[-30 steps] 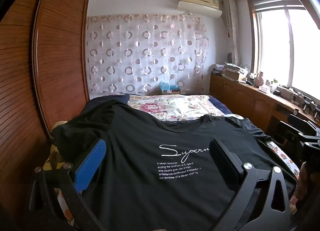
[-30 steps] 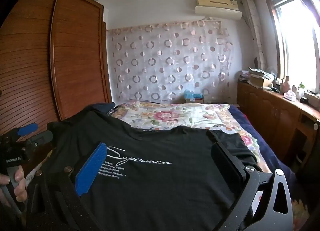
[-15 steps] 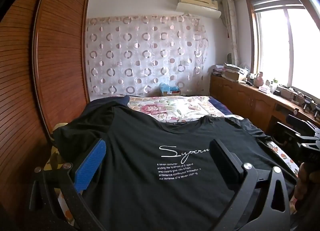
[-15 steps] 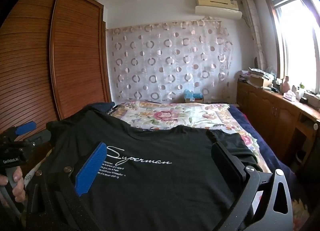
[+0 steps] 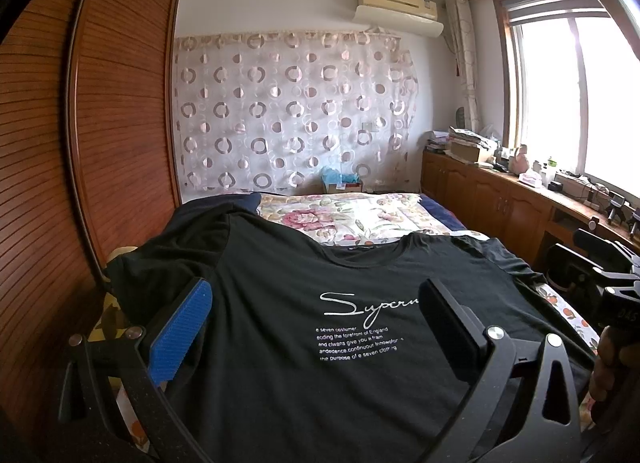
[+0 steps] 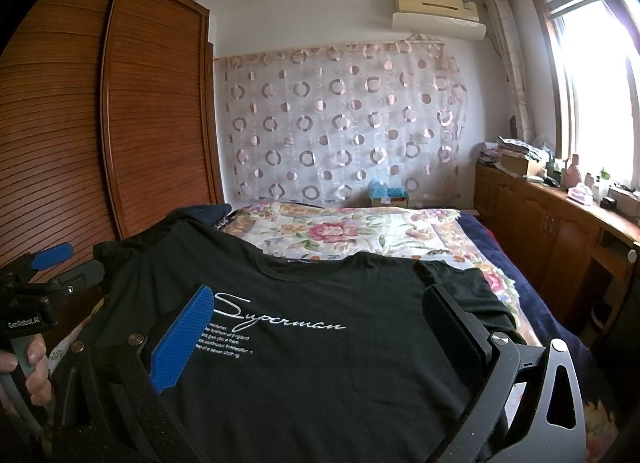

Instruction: Fold small clothes

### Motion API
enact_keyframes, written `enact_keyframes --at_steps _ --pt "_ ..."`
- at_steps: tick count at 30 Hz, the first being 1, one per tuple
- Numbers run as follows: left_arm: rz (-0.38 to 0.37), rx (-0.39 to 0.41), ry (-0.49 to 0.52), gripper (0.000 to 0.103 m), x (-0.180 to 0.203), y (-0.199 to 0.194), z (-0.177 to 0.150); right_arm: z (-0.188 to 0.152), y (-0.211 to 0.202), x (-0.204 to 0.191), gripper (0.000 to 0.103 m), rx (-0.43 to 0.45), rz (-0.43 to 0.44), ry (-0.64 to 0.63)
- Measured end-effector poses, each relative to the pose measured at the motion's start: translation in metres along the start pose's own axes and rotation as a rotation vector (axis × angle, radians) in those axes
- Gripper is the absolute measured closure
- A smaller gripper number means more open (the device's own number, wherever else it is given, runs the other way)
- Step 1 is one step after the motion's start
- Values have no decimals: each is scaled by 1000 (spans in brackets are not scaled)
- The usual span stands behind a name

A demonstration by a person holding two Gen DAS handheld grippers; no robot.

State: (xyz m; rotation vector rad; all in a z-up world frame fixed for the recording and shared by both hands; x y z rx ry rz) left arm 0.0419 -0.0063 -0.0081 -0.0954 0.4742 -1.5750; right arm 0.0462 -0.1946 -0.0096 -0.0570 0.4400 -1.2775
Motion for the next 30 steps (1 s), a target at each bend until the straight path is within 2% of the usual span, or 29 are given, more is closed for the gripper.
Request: enact_keyframes --at_steps 30 --pt "13 10 2 0 -14 0 -1 -1 2 -1 0 9 0 0"
Point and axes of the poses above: each gripper's, at about its wrist camera, not at the fingertips, and y roughly the way its jaws point, x to its right, z to its top, the point moved 5 cm from there along y, roughly the way its jaws point, and after that the axes turned 15 degrees about y, right-handed, at the moved point
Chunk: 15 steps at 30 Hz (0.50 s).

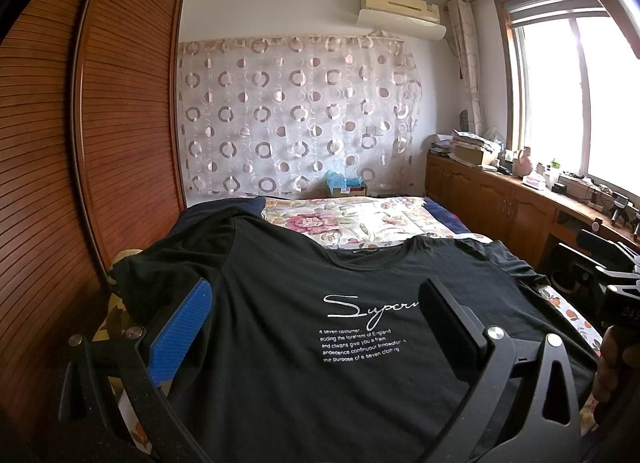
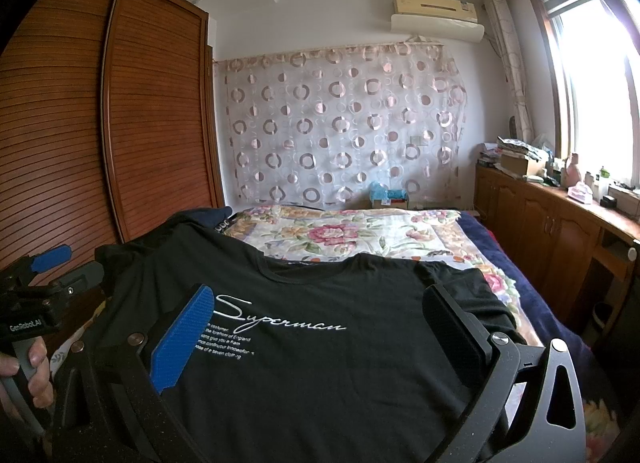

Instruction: Fold small clothes

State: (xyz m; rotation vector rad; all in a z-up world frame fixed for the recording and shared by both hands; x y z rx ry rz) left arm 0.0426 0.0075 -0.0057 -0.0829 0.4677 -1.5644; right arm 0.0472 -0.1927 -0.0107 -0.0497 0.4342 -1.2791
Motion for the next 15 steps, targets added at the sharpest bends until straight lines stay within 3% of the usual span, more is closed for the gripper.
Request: enact_keyframes --at_steps 15 --pt "2 2 0 0 1 -2 0 0 0 1 0 0 1 1"
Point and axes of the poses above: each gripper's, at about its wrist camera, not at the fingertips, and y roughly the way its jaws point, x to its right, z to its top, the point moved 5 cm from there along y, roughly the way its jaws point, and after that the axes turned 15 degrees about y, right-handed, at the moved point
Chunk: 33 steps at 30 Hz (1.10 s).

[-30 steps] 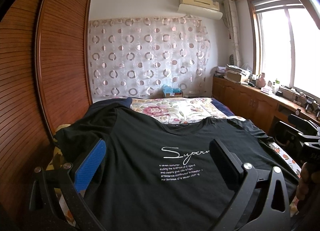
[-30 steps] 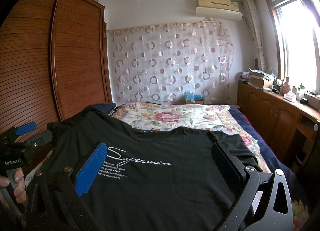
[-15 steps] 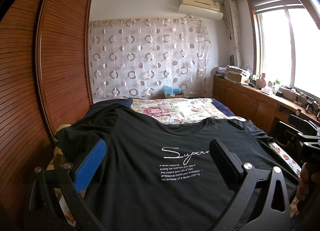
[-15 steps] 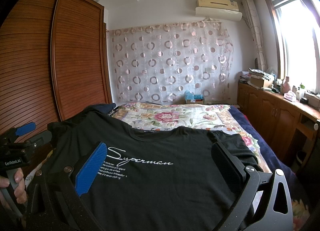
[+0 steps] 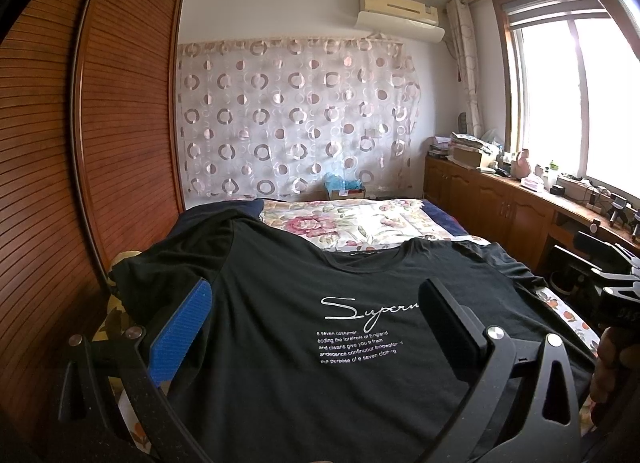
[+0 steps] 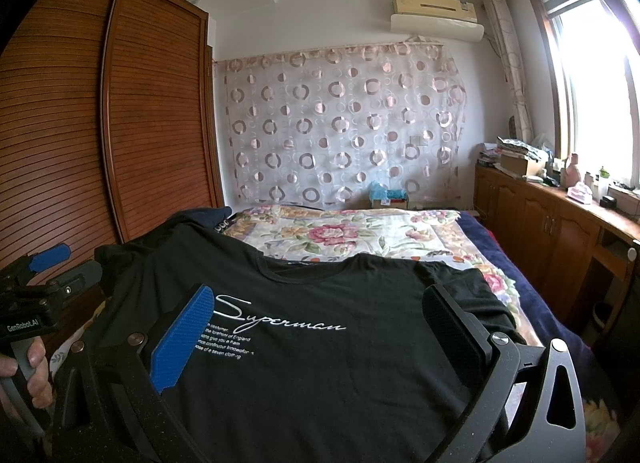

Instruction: Fold small clothes

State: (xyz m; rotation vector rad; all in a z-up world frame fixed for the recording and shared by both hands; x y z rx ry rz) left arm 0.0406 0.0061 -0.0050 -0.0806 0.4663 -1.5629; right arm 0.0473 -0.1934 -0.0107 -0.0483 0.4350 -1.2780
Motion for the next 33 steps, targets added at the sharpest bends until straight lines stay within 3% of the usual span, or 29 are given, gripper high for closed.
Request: enact_keyframes --at_steps 20,33 --pt "1 3 3 0 0 0 1 0 1 -1 0 4 1 -3" --pt "8 -65 34 0 -9 24 -2 -7 23 -3 0 -71 44 -18"
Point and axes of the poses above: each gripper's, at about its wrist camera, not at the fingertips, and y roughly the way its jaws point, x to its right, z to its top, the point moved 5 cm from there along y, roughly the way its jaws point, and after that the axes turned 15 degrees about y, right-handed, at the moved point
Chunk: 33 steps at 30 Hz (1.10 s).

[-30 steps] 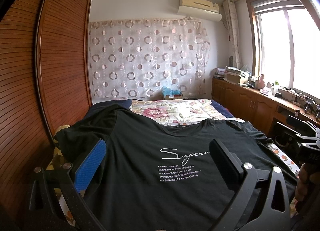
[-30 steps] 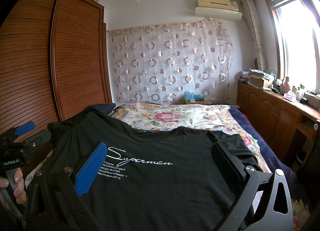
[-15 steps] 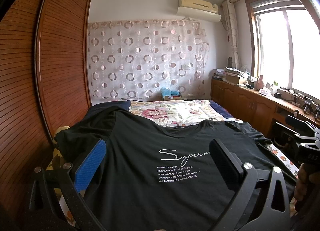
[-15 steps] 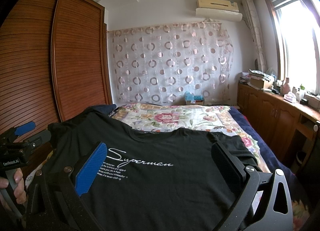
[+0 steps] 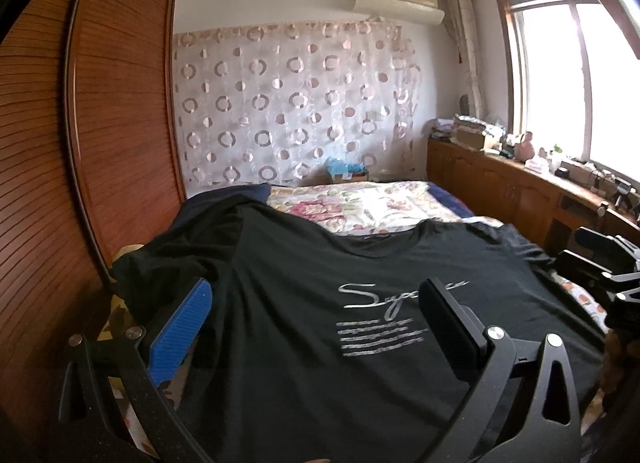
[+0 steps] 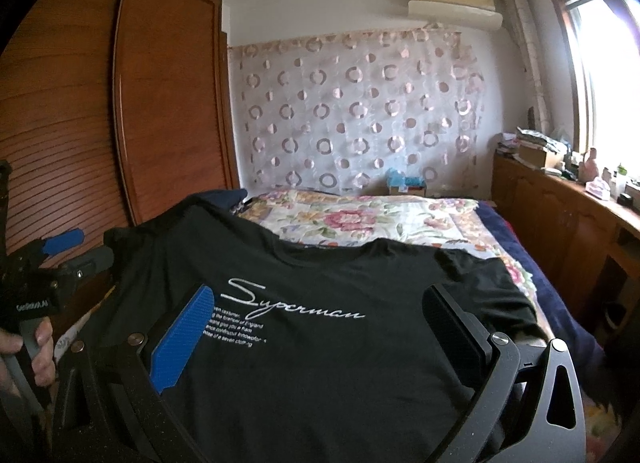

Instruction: Fold small clothes

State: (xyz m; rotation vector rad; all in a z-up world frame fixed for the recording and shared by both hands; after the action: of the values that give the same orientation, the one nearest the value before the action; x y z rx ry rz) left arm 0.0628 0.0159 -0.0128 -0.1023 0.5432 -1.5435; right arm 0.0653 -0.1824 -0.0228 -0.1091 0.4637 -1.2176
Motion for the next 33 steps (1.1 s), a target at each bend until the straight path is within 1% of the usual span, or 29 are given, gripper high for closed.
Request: enact_keyframes --at_steps 5,8,11,13,16,21,23,25,27,30,33 --pt "4 -52 -11 0 -19 23 -12 3 19 -1 0 -37 14 -27" --pt "10 -70 -12 0 -29 32 -19 6 29 -1 0 -56 27 -44" --pt "-2 -82 -13 0 -41 41 -24 10 42 -4 0 -79 49 -61" --pt "-14 -101 -5 0 -49 54 -21 11 50 -4 0 -101 56 -70" --pt "-15 -101 3 0 -58 62 -16 16 59 -3 0 -130 76 -87" --pt "5 -122 12 0 -85 77 -9 28 73 3 0 -152 96 -105" --pt "2 -135 9 0 -97 83 -9 32 78 6 0 -155 102 -105" --pt "20 -151 15 0 -110 89 -9 35 86 7 0 -164 110 -104" --pt "37 -165 14 3 -123 93 -9 36 93 9 0 -191 113 -85" --pt "48 -192 -20 10 -147 100 -13 39 106 12 0 -210 119 -86" --pt "56 -224 -41 20 -165 110 -20 43 122 13 0 -238 127 -94"
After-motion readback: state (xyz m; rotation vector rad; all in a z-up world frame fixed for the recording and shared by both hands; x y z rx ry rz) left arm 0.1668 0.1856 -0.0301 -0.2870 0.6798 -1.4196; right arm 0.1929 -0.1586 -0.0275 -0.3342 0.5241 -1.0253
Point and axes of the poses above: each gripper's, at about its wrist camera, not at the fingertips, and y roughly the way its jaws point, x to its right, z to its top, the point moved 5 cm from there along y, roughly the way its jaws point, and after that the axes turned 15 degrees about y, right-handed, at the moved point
